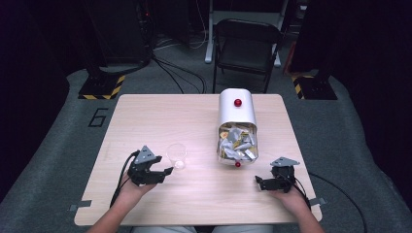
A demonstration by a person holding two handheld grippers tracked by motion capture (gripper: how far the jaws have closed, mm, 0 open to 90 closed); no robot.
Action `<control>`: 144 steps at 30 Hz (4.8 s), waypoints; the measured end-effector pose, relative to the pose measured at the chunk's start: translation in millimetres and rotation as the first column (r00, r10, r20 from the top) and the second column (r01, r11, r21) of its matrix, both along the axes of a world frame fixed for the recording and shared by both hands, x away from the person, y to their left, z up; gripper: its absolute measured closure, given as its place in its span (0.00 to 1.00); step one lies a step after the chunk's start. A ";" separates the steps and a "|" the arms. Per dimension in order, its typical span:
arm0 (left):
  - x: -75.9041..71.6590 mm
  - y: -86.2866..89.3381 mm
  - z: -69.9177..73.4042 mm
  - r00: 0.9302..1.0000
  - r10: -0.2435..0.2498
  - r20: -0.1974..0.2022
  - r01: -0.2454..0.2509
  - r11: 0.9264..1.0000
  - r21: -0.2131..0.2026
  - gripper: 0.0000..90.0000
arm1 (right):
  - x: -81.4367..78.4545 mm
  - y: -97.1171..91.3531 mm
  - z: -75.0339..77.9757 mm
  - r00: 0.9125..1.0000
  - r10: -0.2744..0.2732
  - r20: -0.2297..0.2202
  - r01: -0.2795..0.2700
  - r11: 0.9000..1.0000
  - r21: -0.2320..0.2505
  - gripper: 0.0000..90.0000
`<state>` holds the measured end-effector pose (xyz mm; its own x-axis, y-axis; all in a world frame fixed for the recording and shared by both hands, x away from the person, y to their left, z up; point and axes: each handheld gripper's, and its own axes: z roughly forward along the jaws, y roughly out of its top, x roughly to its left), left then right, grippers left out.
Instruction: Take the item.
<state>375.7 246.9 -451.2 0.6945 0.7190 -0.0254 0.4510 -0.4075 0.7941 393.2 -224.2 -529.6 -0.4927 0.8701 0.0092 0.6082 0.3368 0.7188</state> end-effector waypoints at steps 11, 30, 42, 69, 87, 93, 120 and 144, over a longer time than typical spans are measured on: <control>5.3 -7.2 20.9 1.000 -0.020 -0.011 0.020 0.999 -0.026 0.39 | 0.0 -0.1 0.0 1.000 0.001 0.000 -0.001 1.000 0.000 0.01; 13.2 -33.2 55.7 0.996 -0.091 0.022 0.092 0.995 -0.028 0.39 | 0.0 0.0 0.0 1.000 0.000 0.000 0.000 1.000 -0.001 0.01; 16.4 -50.9 71.3 0.990 -0.137 0.019 0.137 0.990 -0.023 0.40 | 0.0 -0.1 0.0 1.000 0.001 0.000 -0.001 1.000 0.000 0.01; 20.0 -90.0 94.2 0.973 -0.230 0.029 0.231 0.973 -0.028 0.40 | 0.0 0.0 0.0 1.000 0.000 0.000 0.000 1.000 0.000 0.01; 22.1 -137.8 101.0 0.943 -0.331 0.048 0.333 0.942 -0.045 0.49 | 0.0 -0.1 0.0 1.000 0.000 0.000 0.000 1.000 -0.001 0.01; 24.4 -152.3 100.3 0.932 -0.361 0.044 0.362 0.931 -0.045 0.53 | 0.0 0.0 0.0 1.000 0.000 0.000 0.000 1.000 -0.001 0.01; 31.7 -188.2 92.6 0.904 -0.425 0.043 0.426 0.905 -0.015 0.67 | 0.0 -0.1 0.0 1.000 0.001 0.000 -0.001 1.000 -0.001 0.01; 39.0 -199.1 79.8 0.895 -0.446 0.006 0.446 0.894 0.035 0.84 | -0.2 0.0 -0.1 1.000 0.000 0.003 0.000 1.000 0.002 0.01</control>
<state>414.7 47.8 -371.3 0.9426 0.3338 0.0041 0.2050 -0.5886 0.7820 393.0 -224.2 -529.7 -0.4924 0.8703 0.0091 0.6060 0.3353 0.7213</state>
